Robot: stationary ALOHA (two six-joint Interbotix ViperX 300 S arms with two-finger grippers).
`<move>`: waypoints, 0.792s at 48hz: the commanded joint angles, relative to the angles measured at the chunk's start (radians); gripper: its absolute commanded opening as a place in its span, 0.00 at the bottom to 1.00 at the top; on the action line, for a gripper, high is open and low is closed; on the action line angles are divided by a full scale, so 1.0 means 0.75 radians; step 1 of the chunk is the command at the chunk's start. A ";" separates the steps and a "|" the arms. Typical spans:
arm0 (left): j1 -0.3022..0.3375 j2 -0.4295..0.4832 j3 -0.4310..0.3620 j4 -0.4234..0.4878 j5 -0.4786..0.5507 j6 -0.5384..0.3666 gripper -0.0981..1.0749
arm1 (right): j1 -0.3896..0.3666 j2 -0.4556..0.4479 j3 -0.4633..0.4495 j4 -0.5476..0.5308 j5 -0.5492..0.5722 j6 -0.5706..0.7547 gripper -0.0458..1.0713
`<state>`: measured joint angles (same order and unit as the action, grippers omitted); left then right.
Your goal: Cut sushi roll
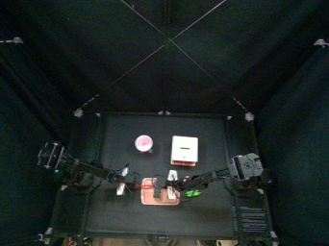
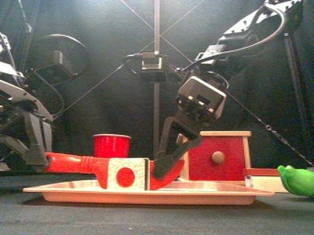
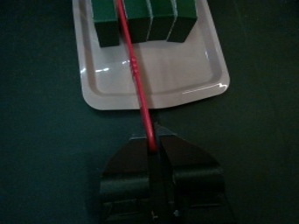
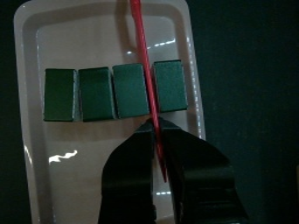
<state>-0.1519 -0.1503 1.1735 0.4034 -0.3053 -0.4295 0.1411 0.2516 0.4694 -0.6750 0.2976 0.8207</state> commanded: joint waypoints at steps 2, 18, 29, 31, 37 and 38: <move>-0.047 -0.012 -0.025 0.008 0.006 0.004 0.36 | -0.006 -0.018 -0.014 -0.004 0.035 -0.002 0.41; -0.039 -0.078 -0.037 0.004 0.168 0.004 0.36 | -0.006 -0.035 -0.014 -0.004 0.035 0.002 0.41; -0.037 -0.108 -0.027 -0.004 0.194 0.008 0.36 | -0.014 -0.018 -0.025 -0.004 0.047 0.006 0.41; -0.031 -0.125 -0.031 -0.002 0.194 0.010 0.36 | -0.014 -0.031 -0.022 -0.004 0.051 0.006 0.41; -0.031 -0.207 -0.029 0.010 0.192 0.010 0.36 | 0.000 -0.076 -0.025 -0.004 0.053 0.006 0.41; -0.033 -0.219 -0.029 0.012 0.188 0.008 0.36 | 0.004 -0.082 -0.025 -0.004 0.053 0.006 0.41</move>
<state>-0.1626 -0.2684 1.1566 0.4050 -0.1565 -0.4234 0.1442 0.2454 0.4556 -0.6780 0.3221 0.8237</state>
